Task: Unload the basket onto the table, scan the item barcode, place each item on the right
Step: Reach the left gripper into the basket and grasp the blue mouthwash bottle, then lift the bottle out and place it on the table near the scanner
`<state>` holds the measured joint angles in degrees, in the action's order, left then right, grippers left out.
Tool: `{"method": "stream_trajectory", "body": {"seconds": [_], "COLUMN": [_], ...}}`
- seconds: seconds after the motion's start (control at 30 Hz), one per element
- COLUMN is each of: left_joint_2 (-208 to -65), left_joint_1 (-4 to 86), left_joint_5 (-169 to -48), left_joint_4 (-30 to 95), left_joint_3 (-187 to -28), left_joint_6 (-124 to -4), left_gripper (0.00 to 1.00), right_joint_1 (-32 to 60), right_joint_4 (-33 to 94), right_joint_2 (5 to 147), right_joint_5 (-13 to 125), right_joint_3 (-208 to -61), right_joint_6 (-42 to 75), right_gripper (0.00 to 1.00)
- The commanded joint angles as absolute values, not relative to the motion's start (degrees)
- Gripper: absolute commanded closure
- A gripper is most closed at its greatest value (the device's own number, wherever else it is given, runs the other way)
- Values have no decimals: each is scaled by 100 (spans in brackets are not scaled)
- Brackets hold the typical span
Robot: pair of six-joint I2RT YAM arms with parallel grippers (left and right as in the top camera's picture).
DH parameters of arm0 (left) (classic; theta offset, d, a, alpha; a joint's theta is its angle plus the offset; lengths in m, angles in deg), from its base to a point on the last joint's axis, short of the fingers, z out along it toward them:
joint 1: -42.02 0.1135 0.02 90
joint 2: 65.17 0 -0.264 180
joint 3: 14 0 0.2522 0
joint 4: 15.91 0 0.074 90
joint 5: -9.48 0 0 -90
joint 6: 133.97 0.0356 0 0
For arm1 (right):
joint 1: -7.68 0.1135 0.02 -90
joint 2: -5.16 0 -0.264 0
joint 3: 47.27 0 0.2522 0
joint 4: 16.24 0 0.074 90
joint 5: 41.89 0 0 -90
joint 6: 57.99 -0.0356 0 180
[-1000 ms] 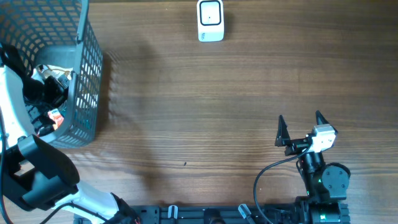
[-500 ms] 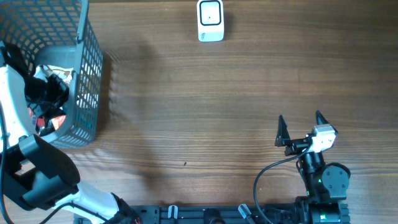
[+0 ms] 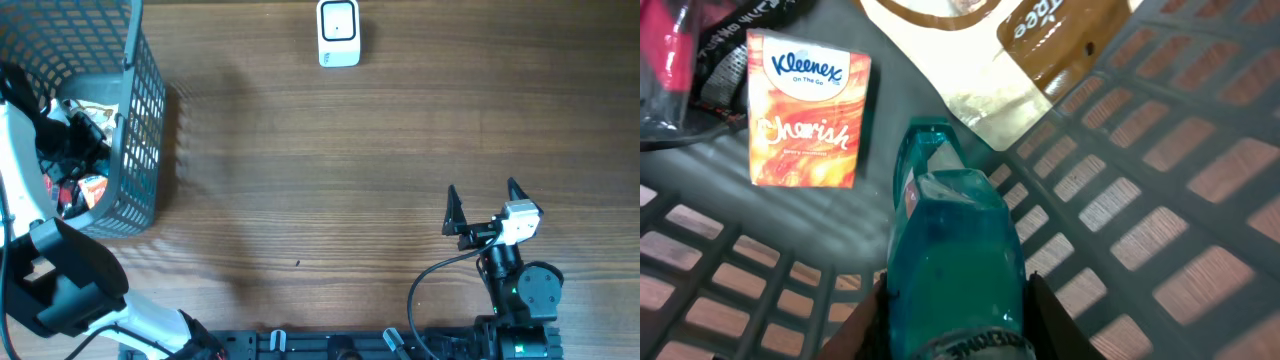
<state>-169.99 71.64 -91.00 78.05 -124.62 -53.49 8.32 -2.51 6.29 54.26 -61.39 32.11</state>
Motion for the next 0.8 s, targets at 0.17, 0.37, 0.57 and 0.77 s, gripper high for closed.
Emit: {"method": "stream_trajectory", "body": {"seconds": [0.17, 0.37, 0.57, 0.77], "left_joint_2": [-16970, -16738, -15676, -15143], "left_joint_1": [7153, 7153, 7140, 6052], "left_joint_5": [-9242, -9297, -10193, -11400], "left_joint_4": [8588, 8924, 8422, 8057], "left_joint_3": [-14453, -16420, -17107, -17104], "left_joint_6": [-5345, -5859, -6210, -6573], "left_gripper": [81, 83, 85, 85], "right_joint_1": [808, 808, 808, 808], "right_joint_4": [-267, -267, -267, -267], "right_joint_2": [596, 596, 596, 596], "right_joint_5": [5409, 5409, 5409, 5409], "right_joint_3": [-6139, -6139, -6139, -6139], "right_joint_6": [3185, 3187, 3187, 3185], "right_gripper": [0, 0, 0, 0]}}
